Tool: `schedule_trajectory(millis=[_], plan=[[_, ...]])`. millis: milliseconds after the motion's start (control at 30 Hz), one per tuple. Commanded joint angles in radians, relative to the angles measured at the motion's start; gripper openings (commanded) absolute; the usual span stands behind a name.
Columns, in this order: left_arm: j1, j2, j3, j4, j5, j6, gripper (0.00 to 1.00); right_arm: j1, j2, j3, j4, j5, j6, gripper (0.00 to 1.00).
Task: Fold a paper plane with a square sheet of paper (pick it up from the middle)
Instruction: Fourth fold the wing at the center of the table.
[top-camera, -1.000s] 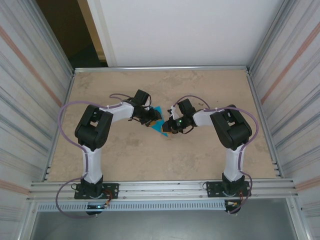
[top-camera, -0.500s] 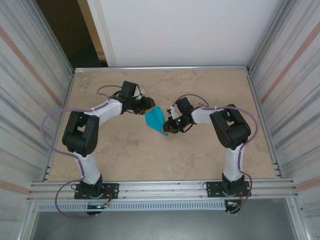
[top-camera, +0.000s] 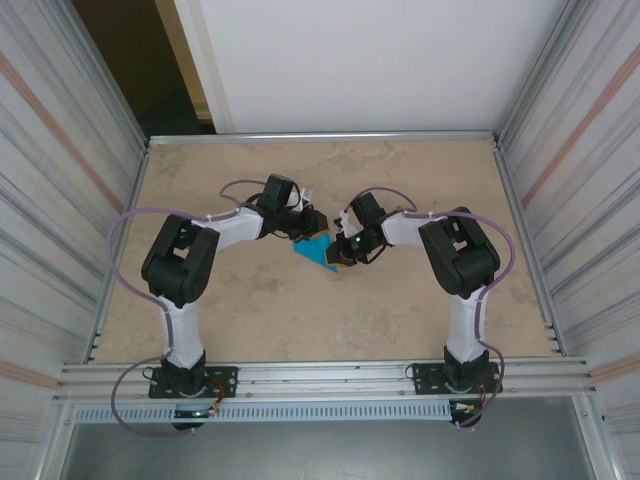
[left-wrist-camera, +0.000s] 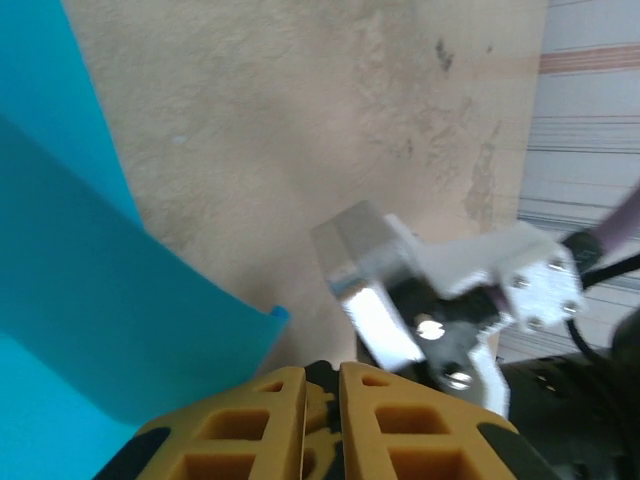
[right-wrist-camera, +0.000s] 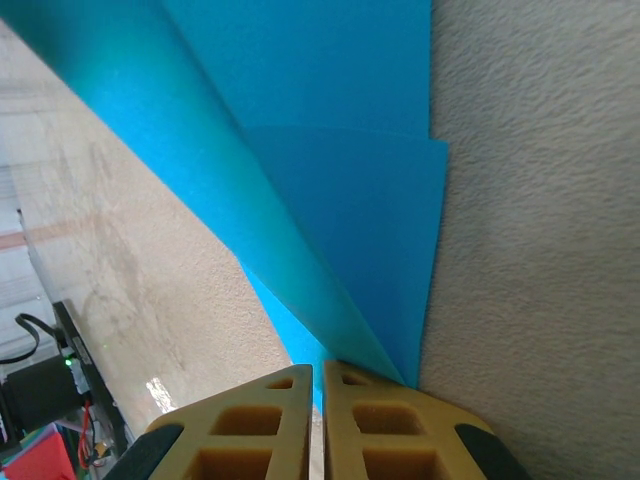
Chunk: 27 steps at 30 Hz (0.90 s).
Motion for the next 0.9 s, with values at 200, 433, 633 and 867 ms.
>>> schedule_trajectory(millis=[200,433,633,867], plan=[[0.017,0.045,0.006,0.003,-0.031,0.0,0.16,0.003,0.046,-0.007,-0.051,0.051,-0.02,0.11],[0.04,0.073,0.014,0.009,-0.027,0.016,0.17,0.002,0.051,-0.011,-0.052,0.052,-0.02,0.11],[0.056,0.096,0.023,0.019,-0.017,0.022,0.17,0.003,0.052,-0.009,-0.053,0.05,-0.018,0.11],[0.064,0.104,0.025,0.01,-0.028,0.026,0.17,0.003,0.054,-0.007,-0.058,0.054,-0.017,0.11]])
